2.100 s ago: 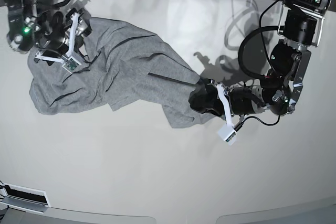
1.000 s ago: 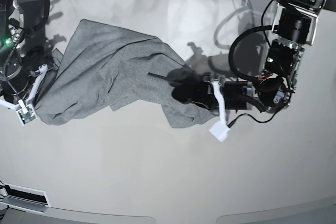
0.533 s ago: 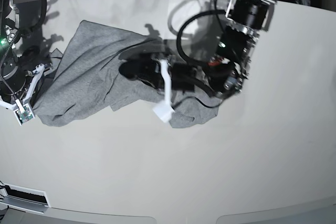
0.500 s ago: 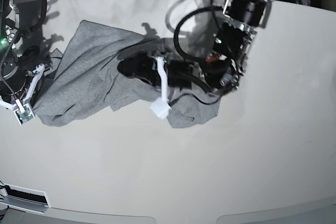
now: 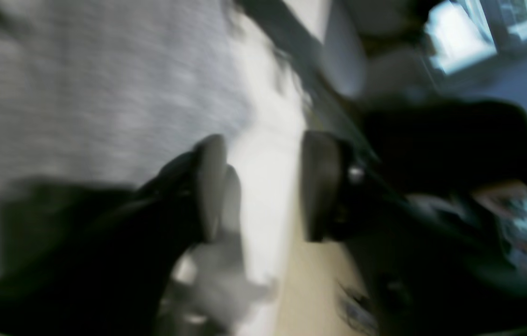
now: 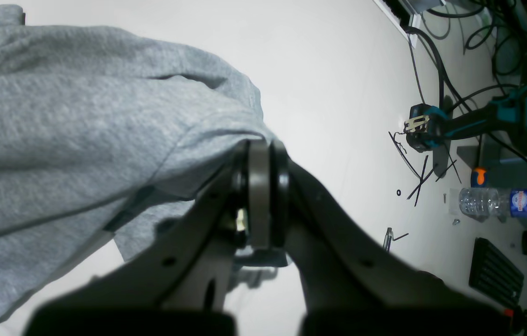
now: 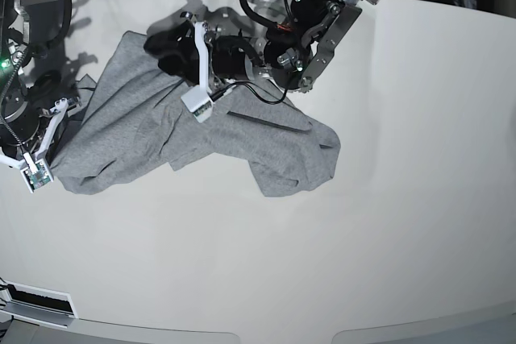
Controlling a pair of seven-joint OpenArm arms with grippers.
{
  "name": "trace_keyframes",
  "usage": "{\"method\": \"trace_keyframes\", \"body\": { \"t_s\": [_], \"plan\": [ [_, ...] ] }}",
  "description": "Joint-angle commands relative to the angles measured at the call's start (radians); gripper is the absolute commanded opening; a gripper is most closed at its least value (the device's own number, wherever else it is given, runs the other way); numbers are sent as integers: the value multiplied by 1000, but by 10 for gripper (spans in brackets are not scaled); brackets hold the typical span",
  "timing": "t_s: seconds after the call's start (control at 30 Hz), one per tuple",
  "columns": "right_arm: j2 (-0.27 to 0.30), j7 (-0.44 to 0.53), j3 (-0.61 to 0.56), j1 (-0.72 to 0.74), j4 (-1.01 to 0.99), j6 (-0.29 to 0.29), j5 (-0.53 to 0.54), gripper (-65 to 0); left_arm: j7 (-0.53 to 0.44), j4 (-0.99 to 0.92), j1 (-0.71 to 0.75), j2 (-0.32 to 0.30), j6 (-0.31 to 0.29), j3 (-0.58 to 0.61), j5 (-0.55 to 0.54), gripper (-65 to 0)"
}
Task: Layout the t-shirt on the table in an organized manner, then fold the t-shirt properly
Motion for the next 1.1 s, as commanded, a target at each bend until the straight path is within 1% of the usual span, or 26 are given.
{"method": "trace_keyframes", "body": {
  "t_s": [0.0,0.03,0.1,0.2,0.23,0.3,0.37,0.4,0.47,0.57,0.63,0.7,0.77,0.87,0.97,1.07],
  "plan": [
    [17,18,7,11,15,-8,-5,-650,-58,15,1,21,-13,2,19,-308],
    [17,18,7,11,15,-8,-5,-650,-98,15,7,26,-13,2,60,-309],
    [17,19,7,11,15,-8,-5,-650,-144,15,19,40,34,2,122,-309],
    [17,19,7,11,15,-8,-5,-650,-143,15,33,63,97,2,195,-317],
    [17,19,7,11,15,-8,-5,-650,-143,14,39,68,129,2,221,-338],
    [17,19,7,11,15,-8,-5,-650,-143,0,45,79,193,4,269,-392],
    [17,21,7,11,15,-8,-5,-650,-143,-23,46,80,220,3,272,-453],
    [17,24,7,11,15,-8,-5,-650,-142,-27,46,80,224,4,272,-508],
    [17,29,7,11,15,-8,-5,-650,-119,-28,45,80,222,3,268,-650],
    [17,34,7,11,15,-8,-4,-650,-62,-14,31,80,222,3,231,-650],
    [17,33,7,11,15,-8,-4,-650,-60,13,29,80,217,3,200,-650],
    [17,32,7,11,15,-8,-5,-650,-57,53,29,80,182,3,180,-650],
    [18,31,7,11,15,-8,-5,-650,-20,117,29,80,169,3,179,-650],
    [22,30,7,11,15,-8,-5,-650,56,235,29,80,170,3,198,-650],
    [32,30,7,11,15,-8,-5,-650,104,331,32,80,179,3,227,-650],
    [31,22,7,11,15,-8,-5,-650,97,329,47,80,218,3,228,-650]
  ]
}}
